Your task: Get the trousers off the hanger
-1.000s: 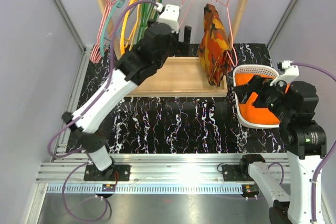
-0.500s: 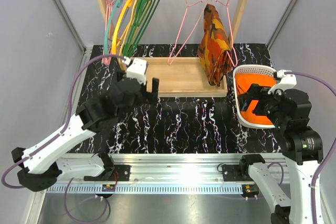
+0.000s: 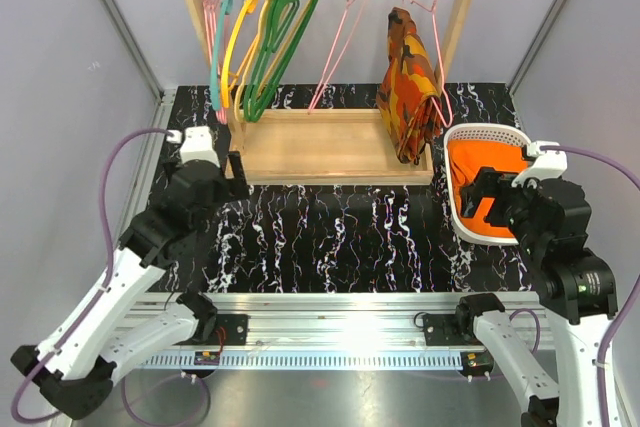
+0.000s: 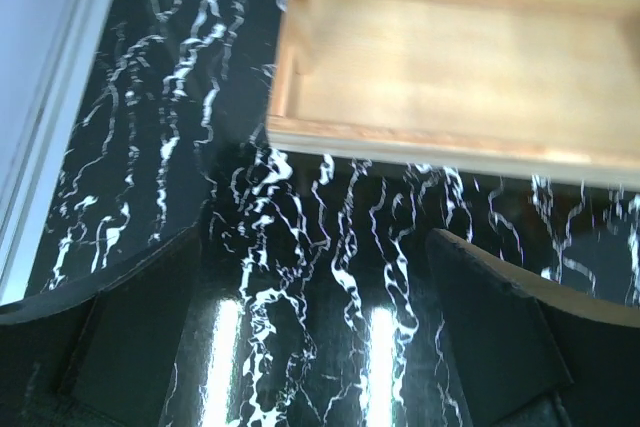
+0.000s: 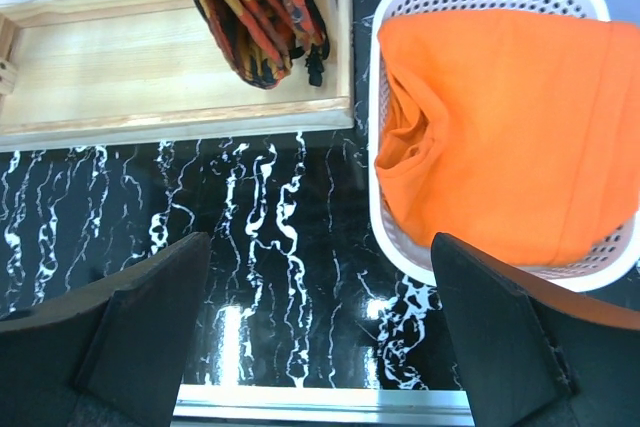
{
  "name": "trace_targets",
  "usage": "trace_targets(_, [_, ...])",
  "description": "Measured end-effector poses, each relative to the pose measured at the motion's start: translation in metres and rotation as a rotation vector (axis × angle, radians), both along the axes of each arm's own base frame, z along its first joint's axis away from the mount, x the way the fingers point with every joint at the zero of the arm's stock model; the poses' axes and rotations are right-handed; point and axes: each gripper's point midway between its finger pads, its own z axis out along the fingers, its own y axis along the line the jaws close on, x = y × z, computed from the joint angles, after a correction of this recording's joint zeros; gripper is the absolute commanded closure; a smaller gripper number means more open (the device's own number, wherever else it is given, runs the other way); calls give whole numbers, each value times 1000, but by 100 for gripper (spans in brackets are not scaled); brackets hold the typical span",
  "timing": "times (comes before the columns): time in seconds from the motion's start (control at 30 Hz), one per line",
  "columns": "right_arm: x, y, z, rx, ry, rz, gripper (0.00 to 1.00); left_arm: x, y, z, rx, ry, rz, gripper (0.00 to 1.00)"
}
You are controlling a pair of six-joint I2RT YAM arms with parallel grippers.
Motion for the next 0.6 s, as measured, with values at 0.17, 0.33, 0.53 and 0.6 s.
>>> trace_targets(0.17, [-8,-4,1,-16,-10,-14,1,-9,33,23,-59,-94,93,1])
trace_targets(0.33, [-13,-5,5,-17,-8,-16,1,-27,48,34,-85,-168,105,1])
trace_targets(0.53, [-20,-12,8,-42,-23,-36,1,-36,55,15,-62,-155,102,1])
trace_targets(0.6, [-20,-15,9,-71,-29,-43,1,-36,55,5,-49,-136,101,1])
